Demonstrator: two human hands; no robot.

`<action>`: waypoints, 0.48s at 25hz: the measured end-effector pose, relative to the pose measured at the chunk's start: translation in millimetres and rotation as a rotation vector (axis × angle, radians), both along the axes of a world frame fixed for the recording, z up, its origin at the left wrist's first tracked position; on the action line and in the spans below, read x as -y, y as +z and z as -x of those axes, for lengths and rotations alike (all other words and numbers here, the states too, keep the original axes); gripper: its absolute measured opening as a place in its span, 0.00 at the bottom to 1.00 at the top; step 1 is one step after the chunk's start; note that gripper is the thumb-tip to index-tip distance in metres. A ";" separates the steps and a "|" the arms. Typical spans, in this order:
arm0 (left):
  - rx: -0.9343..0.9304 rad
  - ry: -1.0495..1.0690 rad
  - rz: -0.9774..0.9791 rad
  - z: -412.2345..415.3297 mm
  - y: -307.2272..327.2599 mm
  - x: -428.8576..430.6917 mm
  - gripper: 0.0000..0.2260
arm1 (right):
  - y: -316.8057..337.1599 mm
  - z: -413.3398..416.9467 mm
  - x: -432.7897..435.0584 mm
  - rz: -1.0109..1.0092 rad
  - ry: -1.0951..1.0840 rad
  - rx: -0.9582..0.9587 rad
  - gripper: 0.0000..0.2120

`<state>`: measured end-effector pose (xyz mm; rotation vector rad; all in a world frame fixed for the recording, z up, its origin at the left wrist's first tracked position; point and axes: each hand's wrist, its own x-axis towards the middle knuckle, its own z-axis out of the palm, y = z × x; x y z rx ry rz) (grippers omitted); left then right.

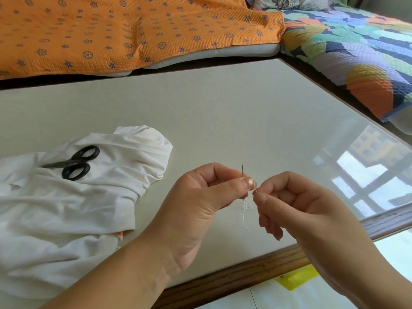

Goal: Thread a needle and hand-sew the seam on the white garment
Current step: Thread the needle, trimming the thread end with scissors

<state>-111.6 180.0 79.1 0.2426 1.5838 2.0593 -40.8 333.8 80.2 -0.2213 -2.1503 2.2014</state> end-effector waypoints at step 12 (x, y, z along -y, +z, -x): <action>0.030 0.003 0.013 -0.4 -0.6 0.0 0.07 | 2.0 -0.1 -3.7 0.193 -0.054 0.026 0.12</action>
